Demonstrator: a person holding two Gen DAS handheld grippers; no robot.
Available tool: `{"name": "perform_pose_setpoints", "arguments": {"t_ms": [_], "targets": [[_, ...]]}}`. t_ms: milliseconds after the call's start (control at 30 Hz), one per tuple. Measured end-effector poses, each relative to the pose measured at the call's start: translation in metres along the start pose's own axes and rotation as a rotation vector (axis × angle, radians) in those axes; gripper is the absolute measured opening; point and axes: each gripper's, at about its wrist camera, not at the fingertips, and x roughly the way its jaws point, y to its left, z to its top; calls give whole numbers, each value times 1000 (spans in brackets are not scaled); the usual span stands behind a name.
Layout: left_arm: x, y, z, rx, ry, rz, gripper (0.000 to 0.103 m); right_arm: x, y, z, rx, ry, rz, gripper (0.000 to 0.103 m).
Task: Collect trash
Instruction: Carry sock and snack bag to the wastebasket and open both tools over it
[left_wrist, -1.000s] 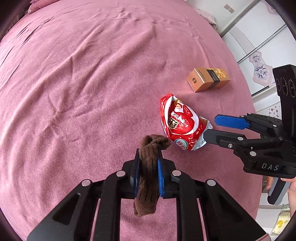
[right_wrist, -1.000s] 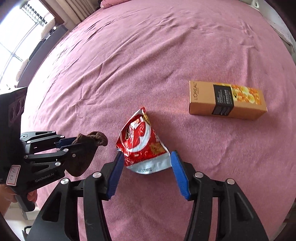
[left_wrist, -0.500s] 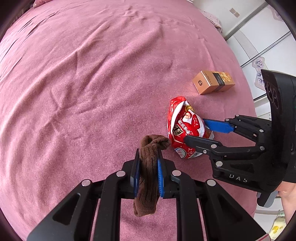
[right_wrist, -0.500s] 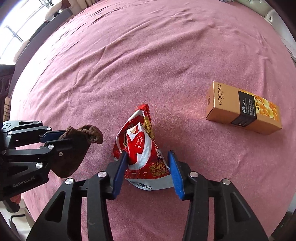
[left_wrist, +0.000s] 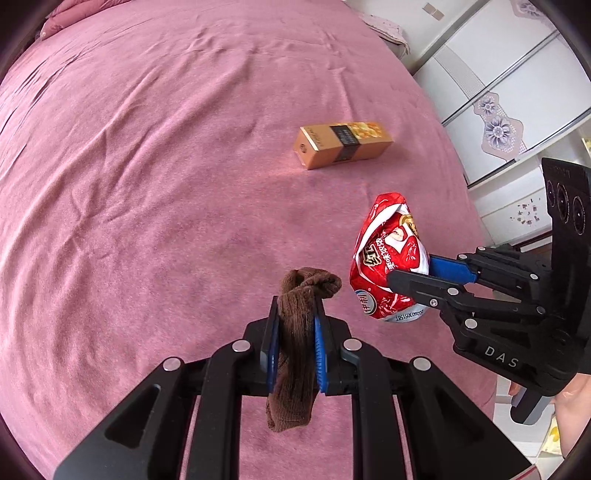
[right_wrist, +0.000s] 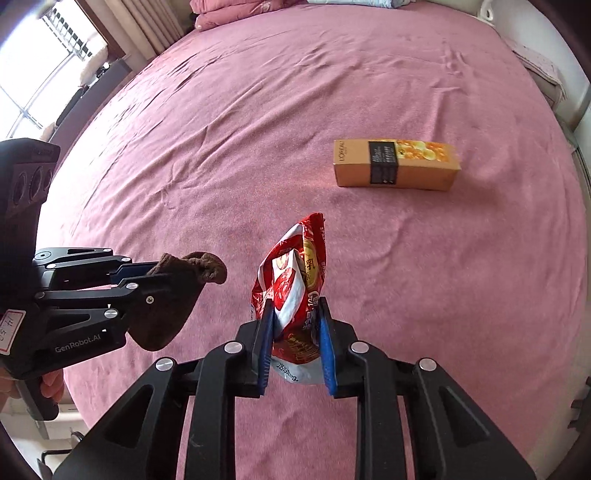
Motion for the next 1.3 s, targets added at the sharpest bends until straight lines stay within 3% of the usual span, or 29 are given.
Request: {"name": "perform_pose_setpoints", "arguments": {"t_ms": [367, 633, 1100, 1300], "targets": [[-14, -141, -32, 204, 32, -54, 16, -103, -56, -78, 125, -90, -67, 22], [-7, -252, -56, 347, 52, -85, 16, -171, -126, -160, 271, -145, -129, 22], [42, -432, -86, 550, 136, -190, 16, -262, -254, -302, 553, -213, -259, 22], [69, -495, -90, 611, 181, -239, 16, -283, -301, -344, 660, -233, -305, 22]]}}
